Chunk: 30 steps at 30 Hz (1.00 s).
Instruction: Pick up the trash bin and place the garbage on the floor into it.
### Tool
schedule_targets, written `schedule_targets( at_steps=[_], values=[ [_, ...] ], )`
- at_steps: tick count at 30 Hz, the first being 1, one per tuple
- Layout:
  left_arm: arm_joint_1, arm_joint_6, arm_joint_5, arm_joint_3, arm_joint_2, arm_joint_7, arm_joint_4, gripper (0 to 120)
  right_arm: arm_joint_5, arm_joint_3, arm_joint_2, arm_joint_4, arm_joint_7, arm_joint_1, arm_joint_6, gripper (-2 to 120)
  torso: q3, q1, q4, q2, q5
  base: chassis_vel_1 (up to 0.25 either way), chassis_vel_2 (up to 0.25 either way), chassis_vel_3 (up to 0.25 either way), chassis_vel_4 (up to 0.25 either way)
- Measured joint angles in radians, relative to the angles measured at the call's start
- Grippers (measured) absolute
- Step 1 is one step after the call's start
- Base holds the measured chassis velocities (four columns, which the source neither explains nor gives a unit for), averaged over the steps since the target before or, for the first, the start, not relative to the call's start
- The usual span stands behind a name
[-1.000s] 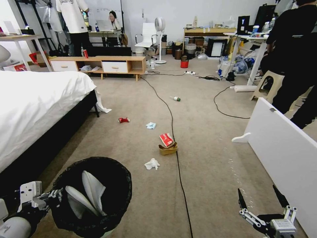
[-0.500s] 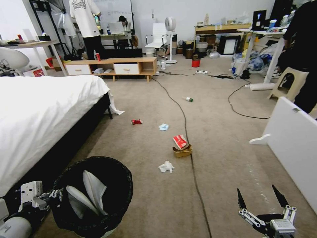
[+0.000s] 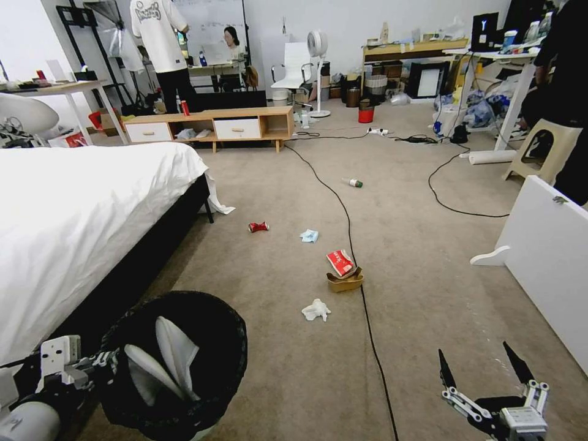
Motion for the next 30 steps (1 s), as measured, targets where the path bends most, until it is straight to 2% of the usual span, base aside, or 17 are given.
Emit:
schedule_targets(
  at_steps=[5,11,13,17,18,19,21,22,23,26,30],
  values=[
    [-0.004,0.0,0.002,0.003,0.0,-0.001,0.001,4,-0.003,0.001,0.0,0.002,0.0,-0.001,0.0,100,0.0,0.0,-0.0001,0.0,0.0,0.0,0.0,0.0,0.0],
    [-0.027,0.0,-0.002,0.04,0.008,-0.002,0.009,4,0.008,0.018,0.0,0.004,-0.004,0.0,-0.011,100,0.0,0.0,0.0007,0.0,0.0003,0.0,0.0,0.0,0.0],
    [-0.031,0.0,-0.029,0.049,0.027,-0.007,0.015,4,0.016,0.043,0.0,-0.004,-0.014,0.003,-0.024,100,0.0,0.0,-0.0006,0.0,0.0002,0.0,0.0,0.0,0.0],
    [-0.012,-0.001,-0.049,0.045,0.044,-0.014,0.017,4,0.031,0.063,-0.002,-0.013,-0.022,0.009,-0.034,100,0.0,0.0,-0.0009,0.0,0.0001,0.0,0.0,0.0,0.0],
    [0.006,-0.001,-0.065,0.048,0.061,-0.016,0.017,4,0.056,0.079,-0.004,-0.022,-0.028,0.016,-0.036,100,0.0,0.0,-0.0007,0.0,0.0004,0.0,0.0,0.0,0.0],
    [0.008,0.0,-0.07,0.057,0.072,-0.018,0.02,4,0.083,0.093,-0.005,-0.028,-0.035,0.02,-0.034,100,0.0,0.0,0.0023,0.0,0.0006,0.0,0.0,0.0,0.0],
    [-0.003,0.0,-0.069,0.068,0.087,-0.021,0.029,4,0.103,0.107,-0.01,-0.029,-0.043,0.018,-0.028,100,0.0,0.0,0.0024,0.0,0.0001,0.0,0.0,0.0,0.0],
    [-0.011,-0.001,-0.068,0.076,0.098,-0.023,0.035,4,0.109,0.114,-0.012,-0.029,-0.045,0.015,-0.027,100,0.0,0.0,0.0018,0.0,0.0001,0.0,0.0,0.0,0.0],
    [-0.021,-0.001,-0.066,0.088,0.109,-0.024,0.044,4,0.119,0.127,-0.015,-0.027,-0.05,0.01,-0.025,100,0.0,0.0,-0.0003,0.0,0.0001,0.0,0.0,0.0,0.0],
    [-0.03,-0.001,-0.061,0.106,0.118,-0.025,0.052,4,0.127,0.141,-0.015,-0.019,-0.053,0.006,-0.025,100,0.0,0.0,-0.0015,0.0,0.0002,0.0,0.0,0.0,0.0],
    [-0.024,-0.001,-0.061,0.114,0.118,-0.02,0.054,4,0.127,0.143,-0.003,-0.009,-0.057,0.006,-0.029,100,0.0,0.0,-0.0003,0.0,0.0002,0.0,0.0,0.0,0.0]
  ],
)
